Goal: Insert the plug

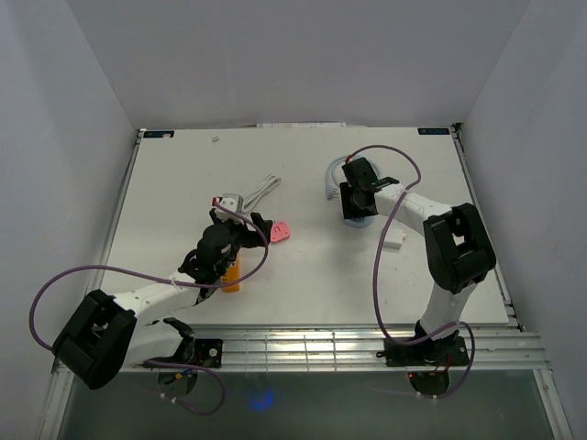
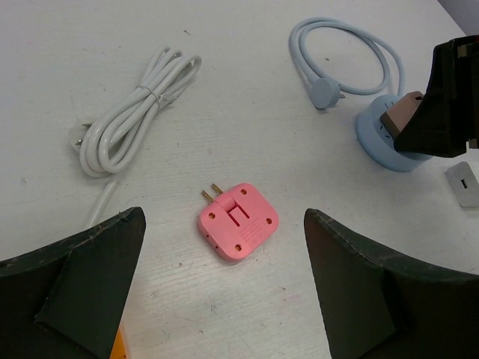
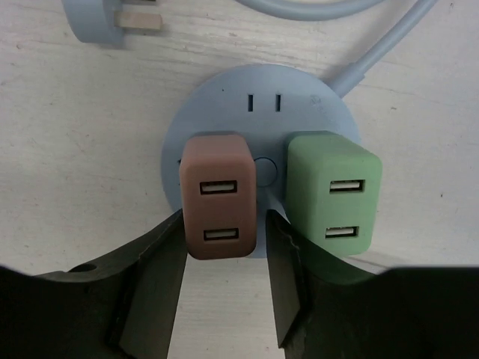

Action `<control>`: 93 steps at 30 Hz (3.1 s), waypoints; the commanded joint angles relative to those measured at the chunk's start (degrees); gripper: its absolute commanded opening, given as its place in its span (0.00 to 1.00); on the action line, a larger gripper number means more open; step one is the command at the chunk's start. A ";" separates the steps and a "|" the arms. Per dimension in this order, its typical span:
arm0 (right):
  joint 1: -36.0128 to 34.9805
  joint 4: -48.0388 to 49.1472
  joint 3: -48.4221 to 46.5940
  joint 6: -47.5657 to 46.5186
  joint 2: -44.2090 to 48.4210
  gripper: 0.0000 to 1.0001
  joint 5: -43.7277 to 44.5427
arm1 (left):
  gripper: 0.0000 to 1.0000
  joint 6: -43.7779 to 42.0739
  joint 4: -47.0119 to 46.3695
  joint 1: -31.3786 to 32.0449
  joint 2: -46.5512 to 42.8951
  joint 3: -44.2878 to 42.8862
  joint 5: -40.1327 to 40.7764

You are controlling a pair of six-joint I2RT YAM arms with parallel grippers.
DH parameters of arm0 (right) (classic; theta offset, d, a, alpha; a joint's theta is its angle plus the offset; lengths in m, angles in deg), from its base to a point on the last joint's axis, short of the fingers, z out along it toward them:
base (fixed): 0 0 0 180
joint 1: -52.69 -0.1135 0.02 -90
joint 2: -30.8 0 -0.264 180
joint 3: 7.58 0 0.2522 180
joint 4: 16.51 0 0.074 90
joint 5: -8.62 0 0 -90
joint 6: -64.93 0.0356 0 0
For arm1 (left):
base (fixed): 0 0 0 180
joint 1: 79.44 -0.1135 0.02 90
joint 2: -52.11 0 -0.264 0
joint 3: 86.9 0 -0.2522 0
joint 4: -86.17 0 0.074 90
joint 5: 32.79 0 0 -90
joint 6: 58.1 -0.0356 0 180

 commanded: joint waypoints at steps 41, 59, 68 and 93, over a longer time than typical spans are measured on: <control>-21.27 14.99 -4.40 -0.36 -4.07 0.93 -10.06 | 0.98 27.37 19.88 -9.25 -7.52 -2.45 16.91; -27.16 14.65 -12.48 5.17 -13.83 0.96 5.41 | 0.98 26.06 19.88 -9.25 -8.14 -2.80 15.15; -27.51 15.43 -9.94 5.09 -14.53 0.90 6.38 | 0.98 25.79 19.88 -9.25 -8.32 -3.06 13.84; -27.60 48.92 33.74 -16.27 20.18 0.29 -13.05 | 0.98 17.52 -0.42 -9.17 9.07 -9.39 -42.66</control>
